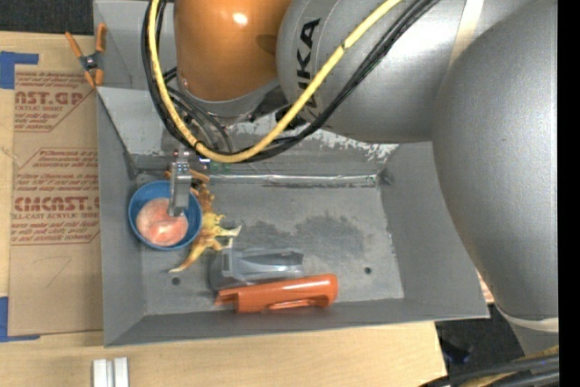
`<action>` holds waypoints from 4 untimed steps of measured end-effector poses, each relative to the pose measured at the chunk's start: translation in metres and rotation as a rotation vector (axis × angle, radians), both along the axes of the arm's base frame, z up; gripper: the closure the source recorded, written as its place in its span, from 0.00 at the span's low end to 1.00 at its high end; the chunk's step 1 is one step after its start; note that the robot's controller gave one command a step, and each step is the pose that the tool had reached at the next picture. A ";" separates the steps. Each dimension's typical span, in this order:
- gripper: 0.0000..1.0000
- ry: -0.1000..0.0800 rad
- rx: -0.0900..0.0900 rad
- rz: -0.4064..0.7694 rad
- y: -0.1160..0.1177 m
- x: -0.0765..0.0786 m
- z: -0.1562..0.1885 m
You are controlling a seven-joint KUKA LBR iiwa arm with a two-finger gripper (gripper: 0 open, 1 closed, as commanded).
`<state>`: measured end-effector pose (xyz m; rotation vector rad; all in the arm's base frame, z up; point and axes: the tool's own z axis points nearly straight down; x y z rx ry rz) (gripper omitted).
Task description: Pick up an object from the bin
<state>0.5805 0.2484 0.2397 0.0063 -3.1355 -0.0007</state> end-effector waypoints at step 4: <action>0.00 -0.009 0.004 0.355 -0.001 -0.037 -0.106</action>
Offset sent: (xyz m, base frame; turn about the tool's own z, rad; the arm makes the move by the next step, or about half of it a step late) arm -0.0292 -0.0031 -0.1697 -0.6462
